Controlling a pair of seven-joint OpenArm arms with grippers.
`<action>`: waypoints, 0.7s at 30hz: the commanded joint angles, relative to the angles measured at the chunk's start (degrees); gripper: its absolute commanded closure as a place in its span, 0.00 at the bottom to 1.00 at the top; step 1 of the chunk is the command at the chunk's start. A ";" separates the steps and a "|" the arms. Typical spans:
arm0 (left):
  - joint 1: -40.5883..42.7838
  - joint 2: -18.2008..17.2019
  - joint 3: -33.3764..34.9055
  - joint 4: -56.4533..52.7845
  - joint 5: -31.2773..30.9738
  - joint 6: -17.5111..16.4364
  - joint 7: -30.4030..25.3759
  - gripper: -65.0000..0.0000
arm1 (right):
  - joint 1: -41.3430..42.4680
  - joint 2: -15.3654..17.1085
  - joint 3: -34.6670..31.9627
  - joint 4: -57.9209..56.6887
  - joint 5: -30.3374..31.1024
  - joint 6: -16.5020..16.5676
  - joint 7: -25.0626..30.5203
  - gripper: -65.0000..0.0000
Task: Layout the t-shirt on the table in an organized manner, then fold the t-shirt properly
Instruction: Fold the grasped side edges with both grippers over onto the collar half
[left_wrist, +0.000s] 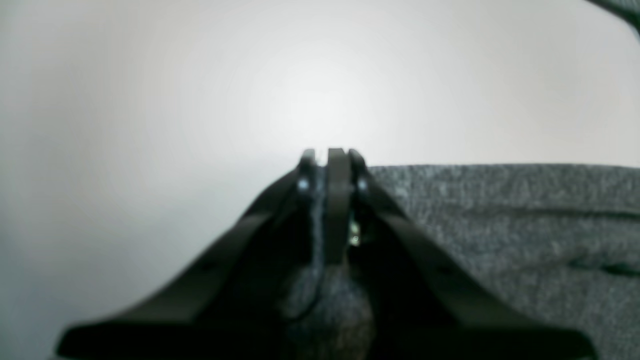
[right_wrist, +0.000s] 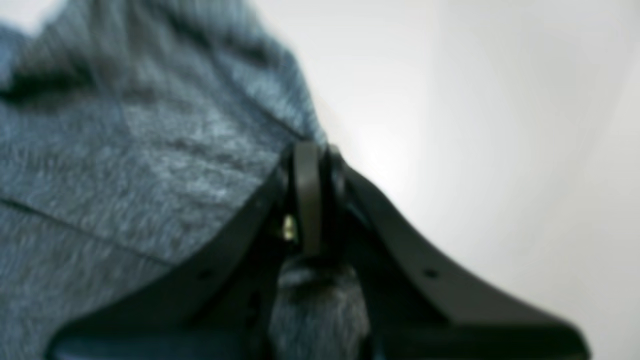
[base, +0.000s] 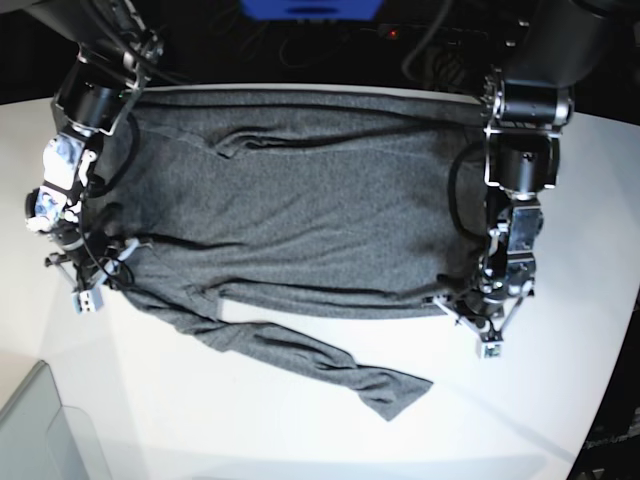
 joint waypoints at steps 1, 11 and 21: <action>-1.61 -0.79 -1.61 3.24 -0.06 0.19 -0.58 0.99 | 0.99 0.23 -0.01 2.31 1.07 -0.03 1.57 1.00; 4.89 -0.53 -11.63 22.14 -0.06 -0.34 9.97 0.99 | -4.63 -2.23 0.79 14.26 1.07 -0.03 1.57 1.00; 16.76 -0.35 -15.67 40.07 -0.06 -0.34 17.44 0.99 | -14.83 -5.66 2.28 27.19 1.07 -0.03 1.83 1.00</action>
